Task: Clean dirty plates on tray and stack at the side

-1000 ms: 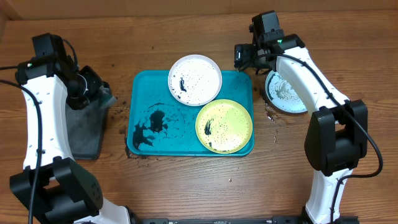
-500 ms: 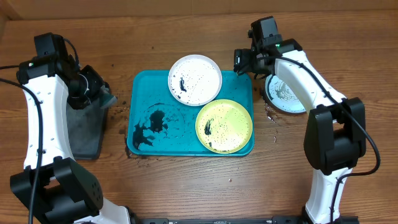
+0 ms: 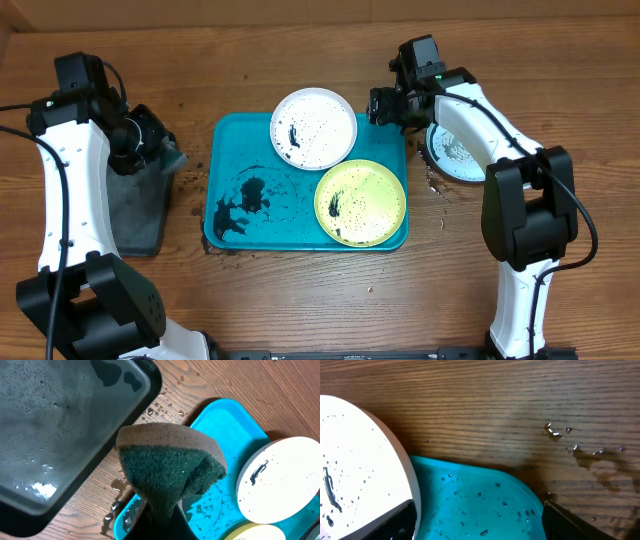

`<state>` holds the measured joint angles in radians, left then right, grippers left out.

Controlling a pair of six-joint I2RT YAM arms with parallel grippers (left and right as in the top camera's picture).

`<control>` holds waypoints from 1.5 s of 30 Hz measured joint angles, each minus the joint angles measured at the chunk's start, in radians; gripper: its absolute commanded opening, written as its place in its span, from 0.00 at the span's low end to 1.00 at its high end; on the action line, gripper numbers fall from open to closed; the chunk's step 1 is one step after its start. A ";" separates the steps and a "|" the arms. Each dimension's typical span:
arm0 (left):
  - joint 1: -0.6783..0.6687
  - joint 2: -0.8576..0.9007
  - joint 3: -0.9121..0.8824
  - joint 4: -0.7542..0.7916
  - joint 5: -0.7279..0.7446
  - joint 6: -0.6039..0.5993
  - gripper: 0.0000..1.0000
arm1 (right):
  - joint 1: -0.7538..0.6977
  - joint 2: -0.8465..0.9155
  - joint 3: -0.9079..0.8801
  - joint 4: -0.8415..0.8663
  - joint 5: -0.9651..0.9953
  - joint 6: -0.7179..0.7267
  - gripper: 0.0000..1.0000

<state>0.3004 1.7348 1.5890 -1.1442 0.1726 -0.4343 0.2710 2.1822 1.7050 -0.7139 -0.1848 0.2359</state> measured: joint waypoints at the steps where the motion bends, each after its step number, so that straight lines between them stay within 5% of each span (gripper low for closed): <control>1: 0.000 0.000 0.000 0.000 0.000 0.000 0.04 | 0.000 0.000 0.000 0.000 -0.002 0.000 0.81; 12: 0.000 0.000 0.000 0.000 0.000 0.000 0.04 | 0.043 0.041 0.000 0.109 -0.087 0.000 0.80; 18: 0.000 0.000 0.000 0.000 0.000 0.000 0.04 | 0.124 0.043 0.000 0.110 -0.019 0.019 0.66; 25: 0.000 0.000 0.000 0.000 0.000 0.000 0.04 | 0.155 0.058 0.000 0.092 0.060 0.100 0.63; 37: -0.001 0.000 0.000 0.000 0.000 0.000 0.04 | 0.156 0.084 0.000 0.093 0.018 0.132 0.23; 45: -0.043 0.000 -0.001 0.018 0.000 0.002 0.04 | 0.194 0.085 0.000 0.074 -0.090 0.145 0.18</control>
<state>0.2577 1.7348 1.5883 -1.1263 0.1726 -0.4324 0.4652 2.2669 1.7050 -0.6399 -0.2745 0.3805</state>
